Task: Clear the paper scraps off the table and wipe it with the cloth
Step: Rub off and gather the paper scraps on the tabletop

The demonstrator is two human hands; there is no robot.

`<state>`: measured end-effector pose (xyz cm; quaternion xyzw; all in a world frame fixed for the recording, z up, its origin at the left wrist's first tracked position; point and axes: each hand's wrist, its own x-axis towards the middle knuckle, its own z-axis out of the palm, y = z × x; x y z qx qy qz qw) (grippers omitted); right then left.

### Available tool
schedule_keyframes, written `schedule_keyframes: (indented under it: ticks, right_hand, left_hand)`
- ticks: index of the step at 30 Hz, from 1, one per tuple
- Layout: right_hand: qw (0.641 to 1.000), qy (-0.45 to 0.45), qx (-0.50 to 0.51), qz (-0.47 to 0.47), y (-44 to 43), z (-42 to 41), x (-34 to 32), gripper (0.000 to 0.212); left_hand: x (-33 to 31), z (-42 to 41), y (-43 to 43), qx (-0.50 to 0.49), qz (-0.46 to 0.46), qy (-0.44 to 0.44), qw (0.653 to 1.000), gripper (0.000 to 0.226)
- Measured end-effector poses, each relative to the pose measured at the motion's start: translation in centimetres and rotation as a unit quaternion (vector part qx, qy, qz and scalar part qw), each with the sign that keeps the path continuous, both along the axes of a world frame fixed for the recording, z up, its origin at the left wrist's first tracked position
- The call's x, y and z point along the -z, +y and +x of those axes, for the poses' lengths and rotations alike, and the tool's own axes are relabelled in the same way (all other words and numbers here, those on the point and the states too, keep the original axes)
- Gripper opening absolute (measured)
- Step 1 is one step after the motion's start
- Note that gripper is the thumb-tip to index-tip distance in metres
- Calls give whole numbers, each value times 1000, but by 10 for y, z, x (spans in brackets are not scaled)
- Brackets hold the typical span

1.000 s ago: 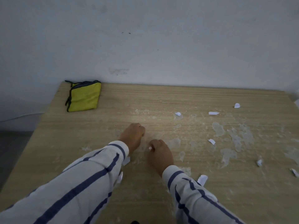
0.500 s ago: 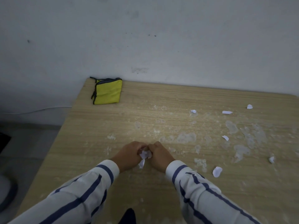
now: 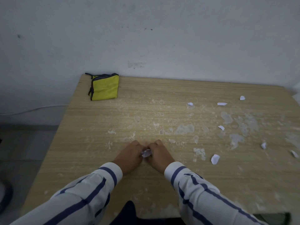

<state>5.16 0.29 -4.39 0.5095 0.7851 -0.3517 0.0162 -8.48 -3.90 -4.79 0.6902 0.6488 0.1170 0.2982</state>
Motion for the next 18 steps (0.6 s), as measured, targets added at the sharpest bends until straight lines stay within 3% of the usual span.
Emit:
schedule_keyframes:
  ticks: [8, 14, 18]
  right_hand:
    - [999, 6, 47, 24, -11, 19, 1, 19]
    - [998, 15, 50, 18, -6, 28, -5, 33]
    - [997, -7, 72, 41, -4, 41, -9, 39]
  left_hand:
    - [9, 26, -8, -13, -3, -16, 1000, 26]
    - [4, 29, -9, -34, 18, -19, 999, 48]
    - [3, 38, -9, -45, 60, 29, 997, 46]
